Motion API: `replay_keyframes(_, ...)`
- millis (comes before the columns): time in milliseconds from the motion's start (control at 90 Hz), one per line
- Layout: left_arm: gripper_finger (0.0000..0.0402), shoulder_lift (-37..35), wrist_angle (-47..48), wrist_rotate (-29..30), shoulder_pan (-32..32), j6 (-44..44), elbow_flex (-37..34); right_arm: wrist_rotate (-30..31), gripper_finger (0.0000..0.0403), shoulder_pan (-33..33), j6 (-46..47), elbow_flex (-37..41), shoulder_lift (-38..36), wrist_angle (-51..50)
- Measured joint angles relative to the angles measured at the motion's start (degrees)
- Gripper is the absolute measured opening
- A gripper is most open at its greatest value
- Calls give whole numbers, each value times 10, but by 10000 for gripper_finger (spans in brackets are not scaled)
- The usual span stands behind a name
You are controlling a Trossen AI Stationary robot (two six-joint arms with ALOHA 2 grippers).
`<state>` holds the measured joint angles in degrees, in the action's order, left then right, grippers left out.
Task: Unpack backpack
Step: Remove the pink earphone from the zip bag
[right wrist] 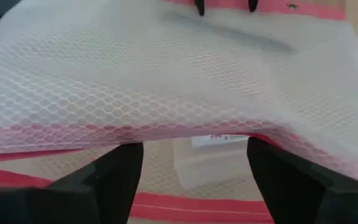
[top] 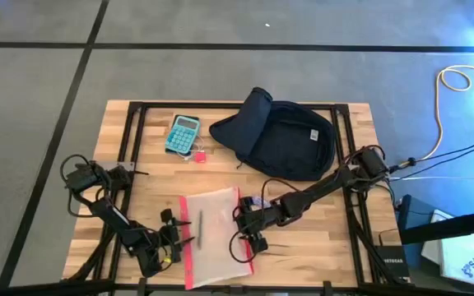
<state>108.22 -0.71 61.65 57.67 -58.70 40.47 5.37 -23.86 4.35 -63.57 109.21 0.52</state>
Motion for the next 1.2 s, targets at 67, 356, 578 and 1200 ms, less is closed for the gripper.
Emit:
replay_keyframes(67, 239, 0, 0, 0, 0, 1, 0, 5, 271, 3, -2, 0, 0, 1)
replay_keyframes(356, 239, 0, 1, 0, 0, 2, 0, 61, 271, 22, -28, 0, 32, 23)
replay_keyframes(578, 239, 0, 1, -1, 0, 2, 0, 42, 271, 22, -118, 0, 57, 36)
replay_keyframes(1200, 239, 0, 2, -1, 0, 5, 0, 40, 271, 31, -241, 0, 67, 169)
